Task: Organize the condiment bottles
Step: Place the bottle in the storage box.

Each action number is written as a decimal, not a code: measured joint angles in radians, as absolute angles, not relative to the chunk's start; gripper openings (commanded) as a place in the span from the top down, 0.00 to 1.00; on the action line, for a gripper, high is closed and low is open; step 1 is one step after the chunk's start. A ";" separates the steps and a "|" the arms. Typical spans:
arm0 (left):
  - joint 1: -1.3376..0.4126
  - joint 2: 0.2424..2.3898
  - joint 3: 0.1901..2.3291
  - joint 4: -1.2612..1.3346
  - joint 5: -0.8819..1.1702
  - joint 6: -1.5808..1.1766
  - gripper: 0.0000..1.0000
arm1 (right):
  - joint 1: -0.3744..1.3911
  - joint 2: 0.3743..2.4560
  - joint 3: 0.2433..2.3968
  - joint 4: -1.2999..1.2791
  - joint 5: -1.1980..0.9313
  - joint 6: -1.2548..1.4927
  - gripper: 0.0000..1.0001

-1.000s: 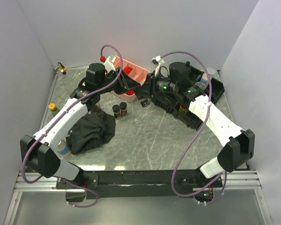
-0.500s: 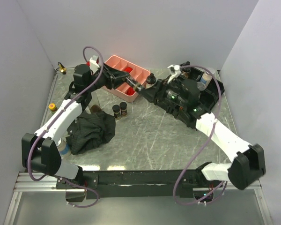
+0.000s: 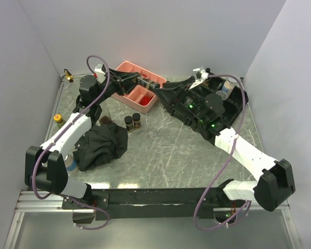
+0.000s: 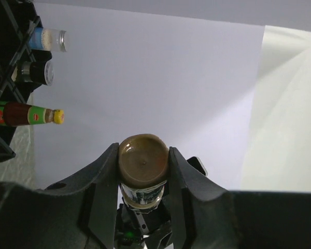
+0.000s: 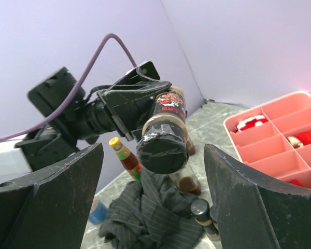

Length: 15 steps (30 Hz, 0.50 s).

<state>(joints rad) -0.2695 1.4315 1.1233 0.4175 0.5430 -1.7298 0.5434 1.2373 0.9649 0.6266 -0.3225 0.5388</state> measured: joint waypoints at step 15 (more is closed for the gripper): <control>-0.270 1.431 1.055 0.506 0.515 -1.837 0.99 | 0.600 1.319 1.012 0.614 -0.209 0.485 0.28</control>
